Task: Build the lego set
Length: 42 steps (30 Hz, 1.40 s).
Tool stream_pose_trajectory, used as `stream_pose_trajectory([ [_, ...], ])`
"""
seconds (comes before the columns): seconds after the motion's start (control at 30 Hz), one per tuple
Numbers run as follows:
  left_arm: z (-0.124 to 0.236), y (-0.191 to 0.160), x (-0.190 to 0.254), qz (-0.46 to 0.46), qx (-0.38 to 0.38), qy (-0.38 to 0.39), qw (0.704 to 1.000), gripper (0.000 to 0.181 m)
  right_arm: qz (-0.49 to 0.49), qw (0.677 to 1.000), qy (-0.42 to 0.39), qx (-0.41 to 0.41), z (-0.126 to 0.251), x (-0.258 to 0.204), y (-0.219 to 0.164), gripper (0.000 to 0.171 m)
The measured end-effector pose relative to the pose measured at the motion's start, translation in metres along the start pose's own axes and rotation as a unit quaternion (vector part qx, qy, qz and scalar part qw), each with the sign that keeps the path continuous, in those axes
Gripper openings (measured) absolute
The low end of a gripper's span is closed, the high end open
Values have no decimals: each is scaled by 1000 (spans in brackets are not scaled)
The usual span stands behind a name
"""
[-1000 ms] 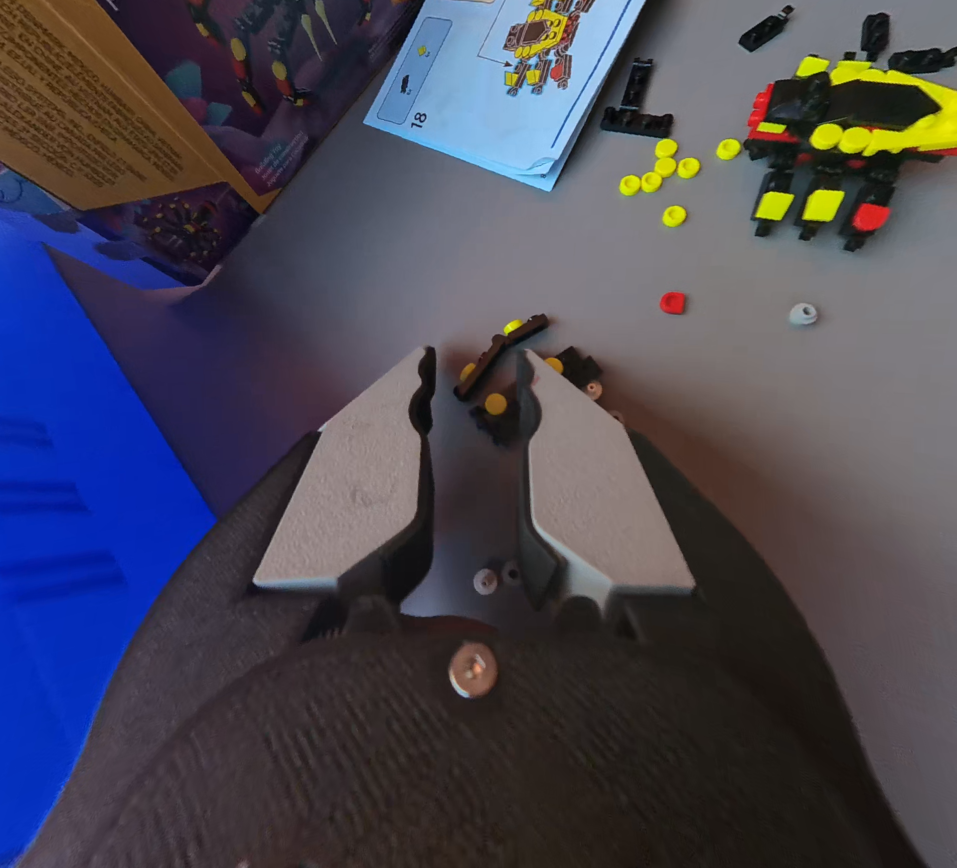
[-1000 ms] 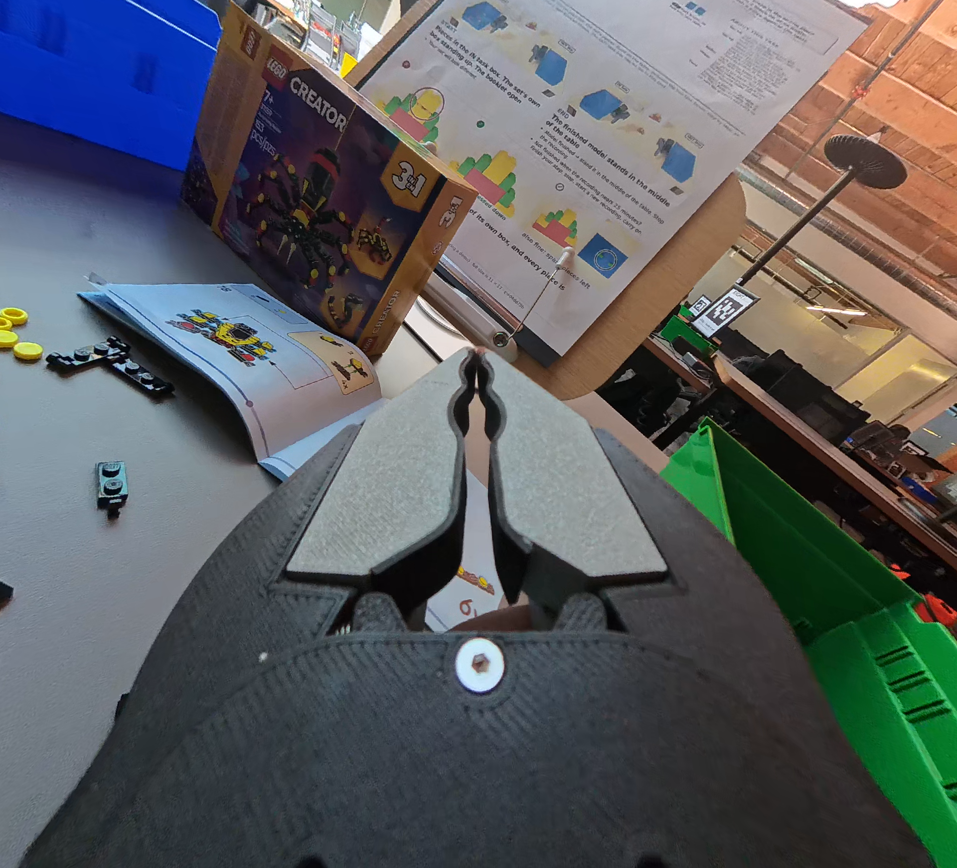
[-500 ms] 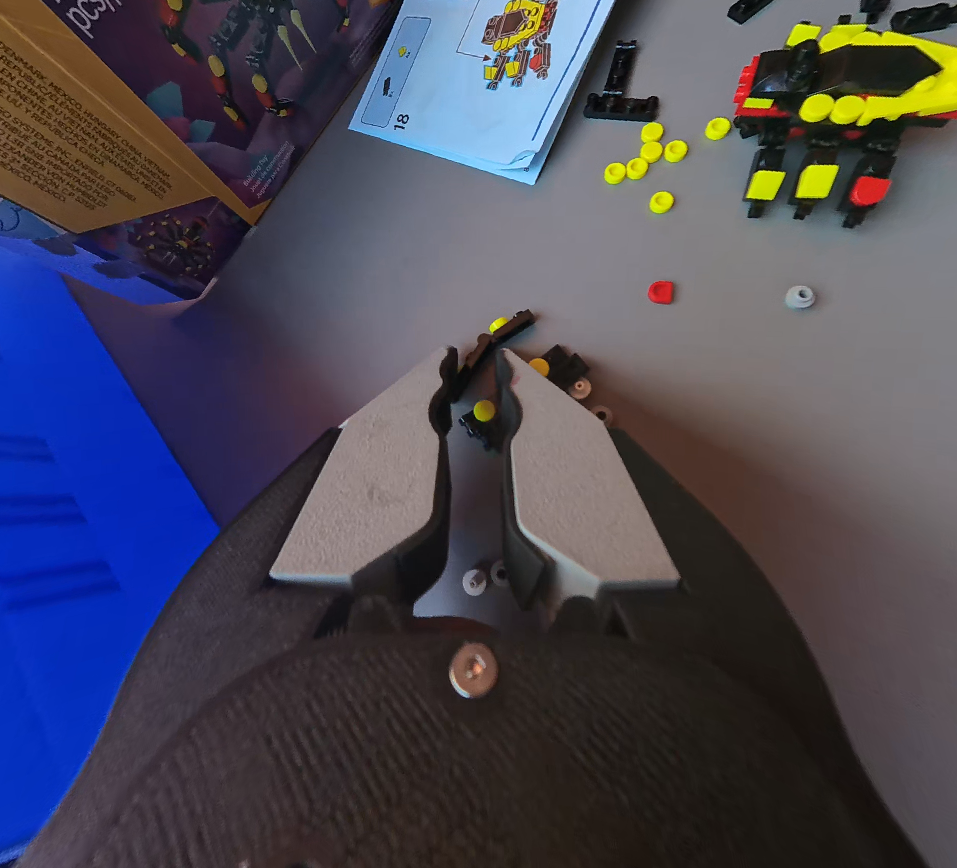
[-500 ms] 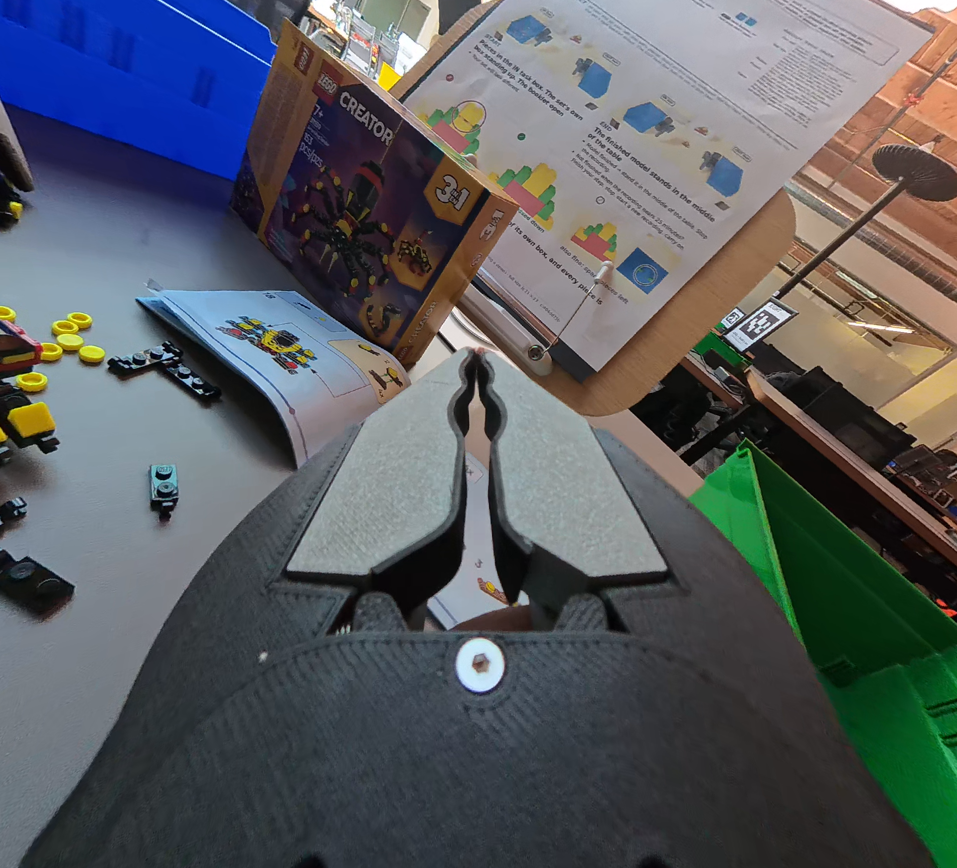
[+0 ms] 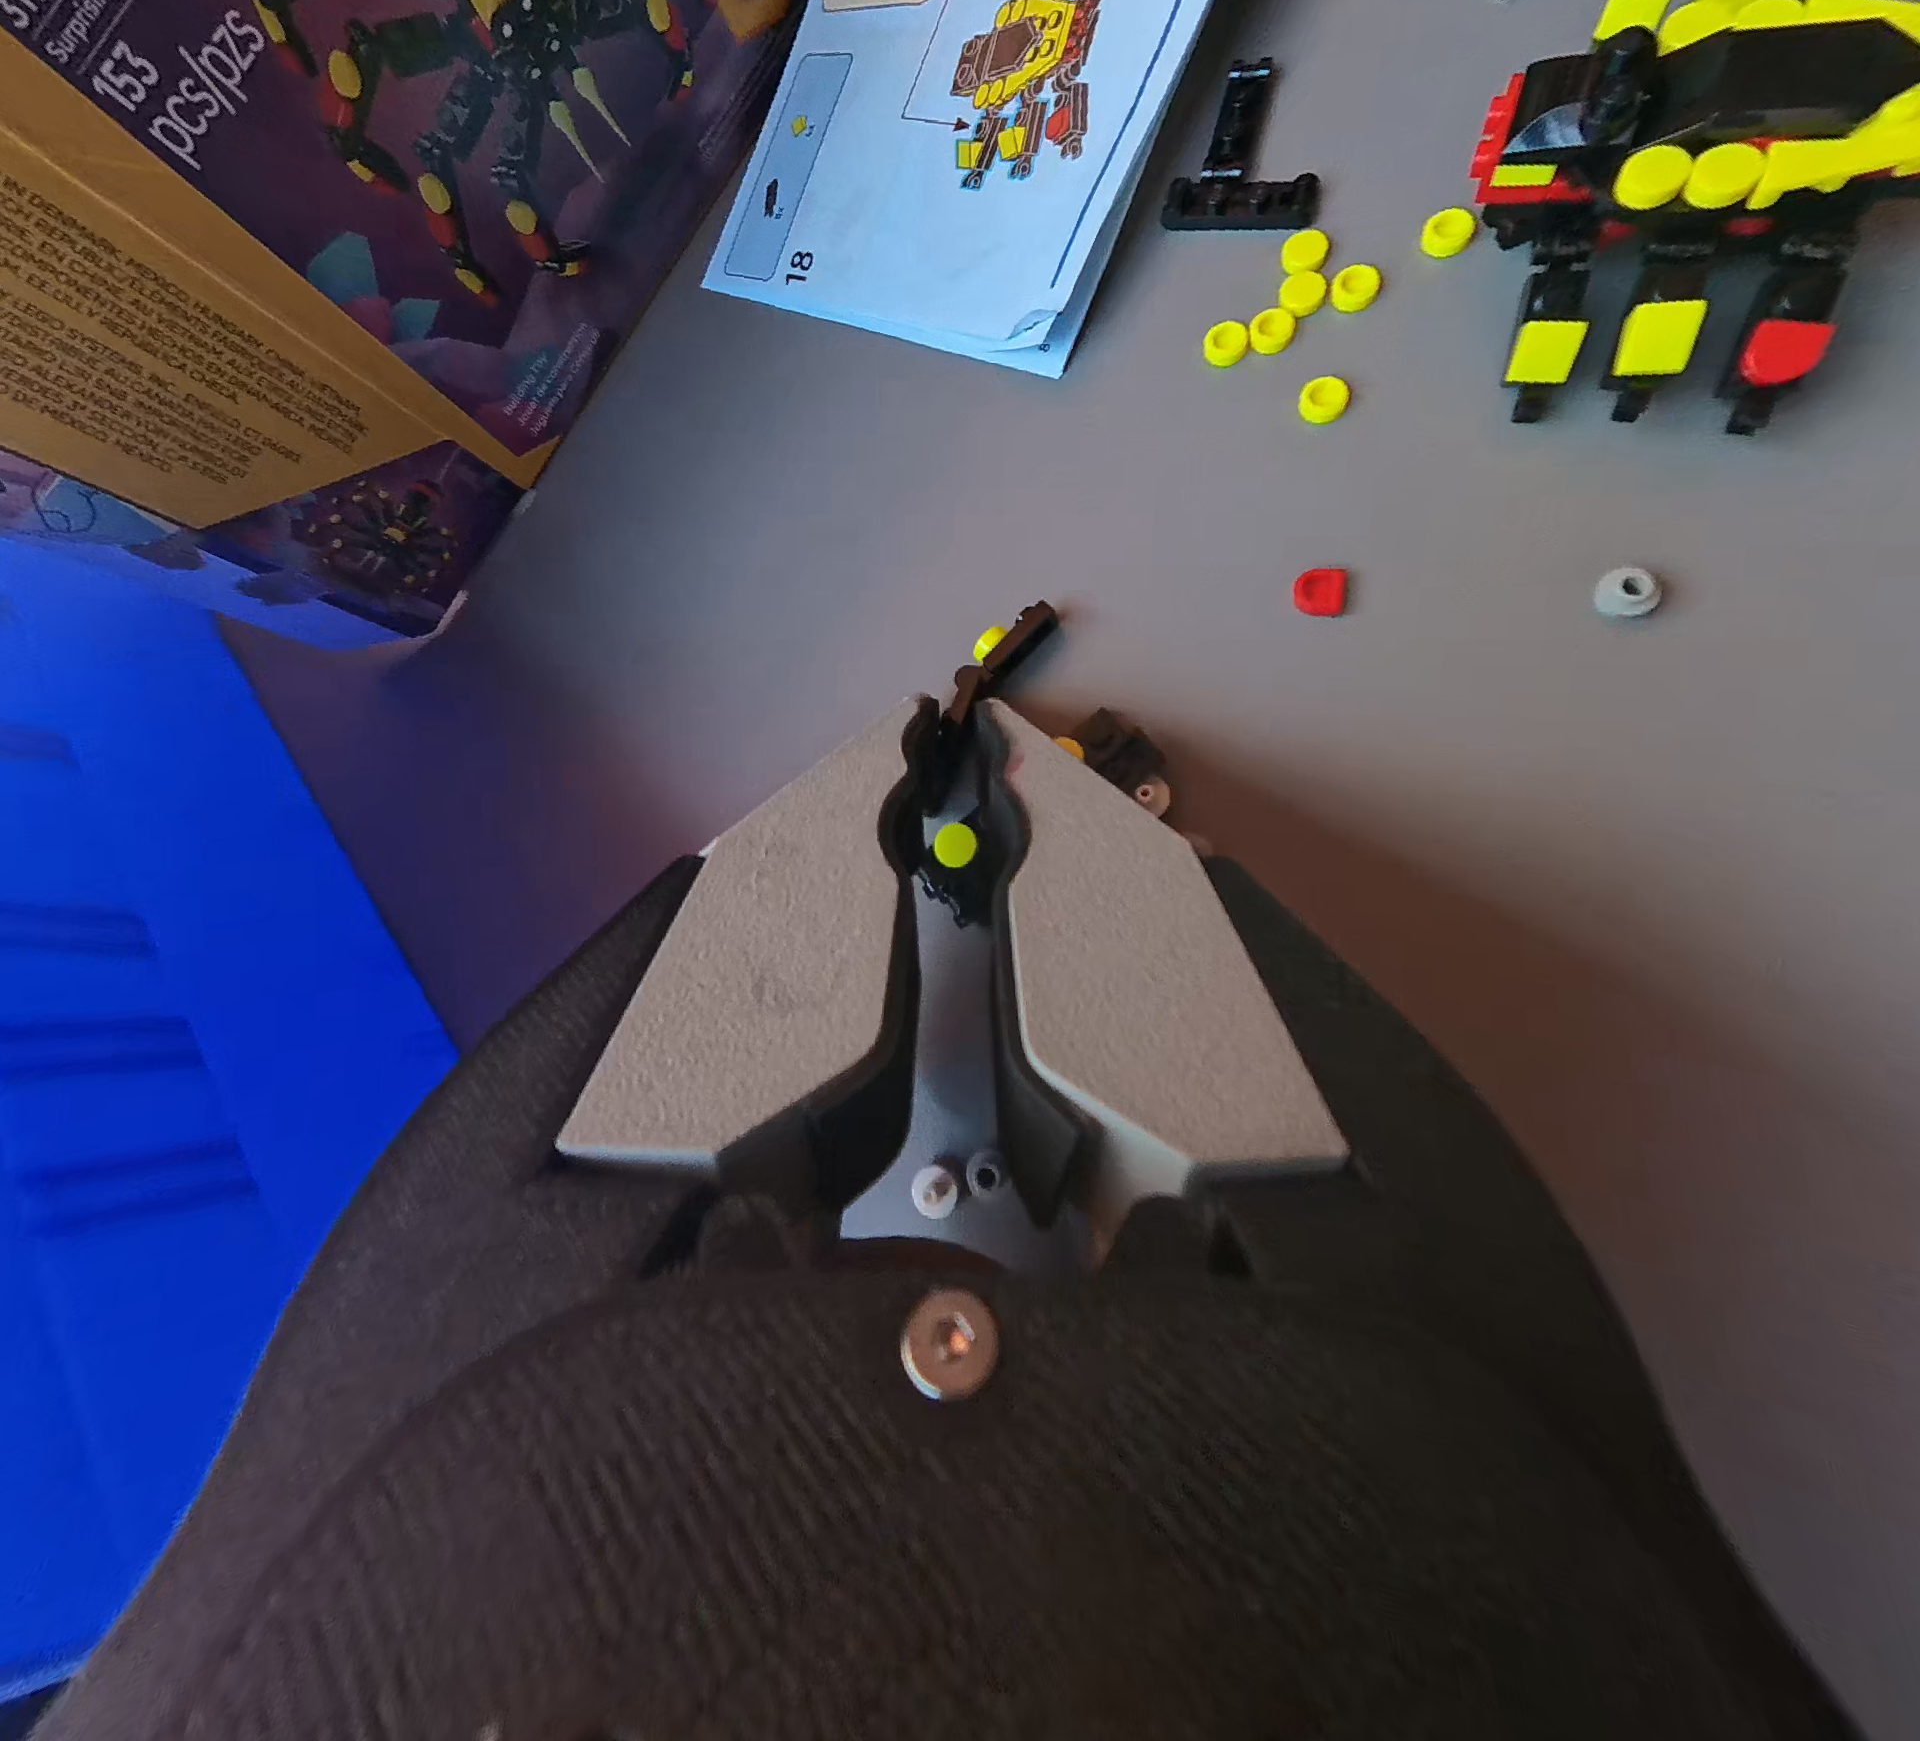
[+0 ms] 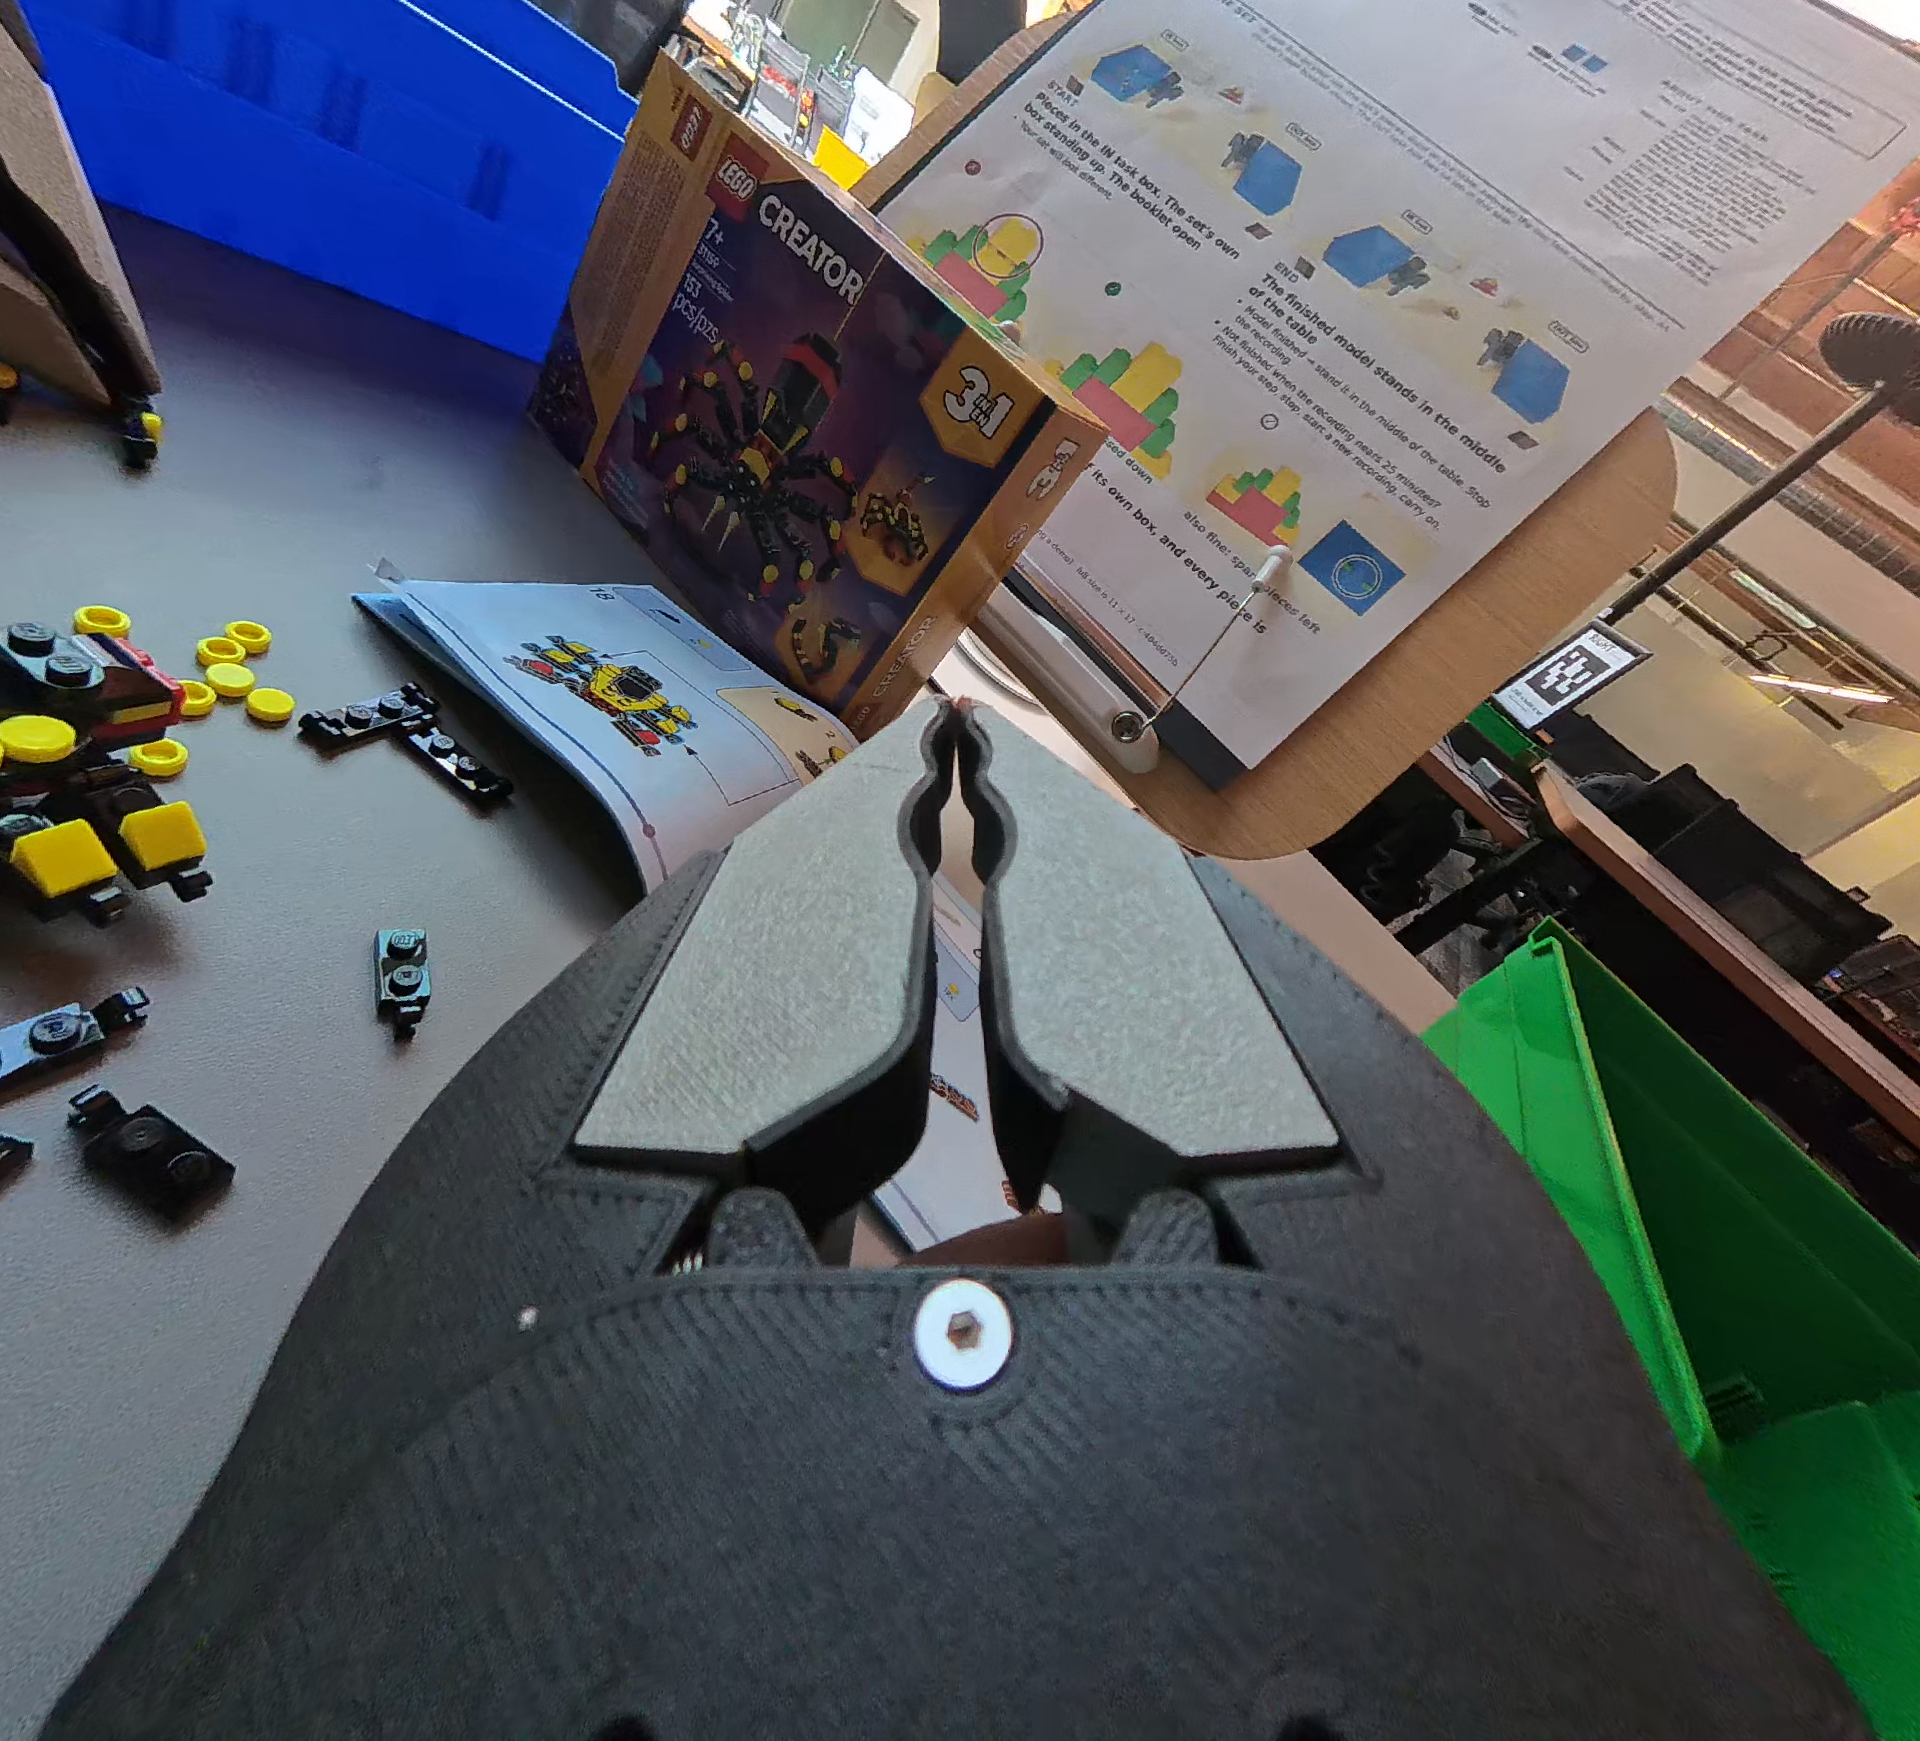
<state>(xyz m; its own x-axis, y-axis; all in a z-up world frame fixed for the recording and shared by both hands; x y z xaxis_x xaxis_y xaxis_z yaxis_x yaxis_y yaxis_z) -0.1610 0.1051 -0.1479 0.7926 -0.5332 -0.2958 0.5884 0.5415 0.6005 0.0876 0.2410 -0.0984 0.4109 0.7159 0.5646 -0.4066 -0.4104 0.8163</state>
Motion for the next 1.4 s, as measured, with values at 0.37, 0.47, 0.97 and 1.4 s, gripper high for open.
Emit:
stream_pose_trajectory([
  [0.37,0,3,-2,-42,-3,72,997,2,-8,1000,2,1,1,0,1,0],
  [0.47,5,7,-3,-47,16,91,995,2,-10,1000,3,4,1,0,2,0],
  [0.97,17,21,2,-99,77,157,980,3,1,997,74,31,4,-18,11,0],
  [1.4,23,29,11,-148,117,184,965,2,66,963,256,-51,3,-71,9,0],
])
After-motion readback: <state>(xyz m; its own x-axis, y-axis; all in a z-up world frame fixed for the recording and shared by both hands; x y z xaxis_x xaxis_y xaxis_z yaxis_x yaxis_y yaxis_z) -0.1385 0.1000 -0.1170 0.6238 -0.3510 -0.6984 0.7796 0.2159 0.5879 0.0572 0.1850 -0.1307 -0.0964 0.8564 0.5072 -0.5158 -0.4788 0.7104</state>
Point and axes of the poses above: each gripper's, where its closed fingertips meet, z back along the fingers, y out of its top, x = y × z across the jaws, the point moved 7 cm from there along z, back along the fingers, and after that the axes turned 7 degrees about -x, right-handed, at the moved point
